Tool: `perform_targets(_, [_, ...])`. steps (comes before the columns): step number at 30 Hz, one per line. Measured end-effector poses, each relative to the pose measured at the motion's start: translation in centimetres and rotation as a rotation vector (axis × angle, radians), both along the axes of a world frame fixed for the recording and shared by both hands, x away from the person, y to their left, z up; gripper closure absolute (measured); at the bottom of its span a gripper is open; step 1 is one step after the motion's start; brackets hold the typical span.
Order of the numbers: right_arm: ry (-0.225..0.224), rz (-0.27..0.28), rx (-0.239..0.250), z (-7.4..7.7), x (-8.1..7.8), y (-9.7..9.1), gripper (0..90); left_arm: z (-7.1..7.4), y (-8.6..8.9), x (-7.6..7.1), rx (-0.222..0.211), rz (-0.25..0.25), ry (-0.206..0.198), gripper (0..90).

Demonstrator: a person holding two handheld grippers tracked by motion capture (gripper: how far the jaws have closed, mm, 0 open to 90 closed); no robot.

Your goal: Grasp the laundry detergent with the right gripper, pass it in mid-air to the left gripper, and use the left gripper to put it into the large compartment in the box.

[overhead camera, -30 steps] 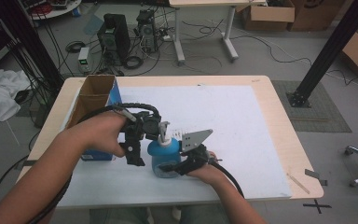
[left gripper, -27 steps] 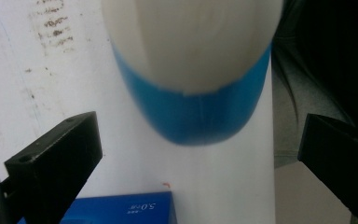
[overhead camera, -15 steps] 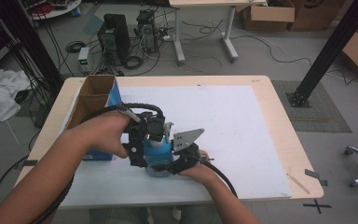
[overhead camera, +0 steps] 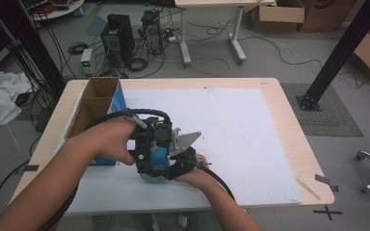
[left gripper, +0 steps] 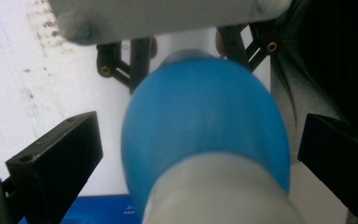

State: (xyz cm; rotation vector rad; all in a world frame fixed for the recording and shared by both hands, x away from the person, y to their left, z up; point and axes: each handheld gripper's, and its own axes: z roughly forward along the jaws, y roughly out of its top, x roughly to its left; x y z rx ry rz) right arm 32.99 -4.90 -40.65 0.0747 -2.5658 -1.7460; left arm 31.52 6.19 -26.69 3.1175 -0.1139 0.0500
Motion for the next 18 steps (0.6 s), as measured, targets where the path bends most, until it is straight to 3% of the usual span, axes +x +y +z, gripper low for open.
perform_targets(8, [0.015,0.008,0.009,0.0,0.1,0.8,44.5,0.0,0.7,0.1,-0.003,0.028,-0.016,2.3])
perform_targets(18, [0.026,0.001,0.003,-0.1,0.2,0.8,44.6,-0.1,1.1,0.2,0.005,0.036,-0.003,14.7])
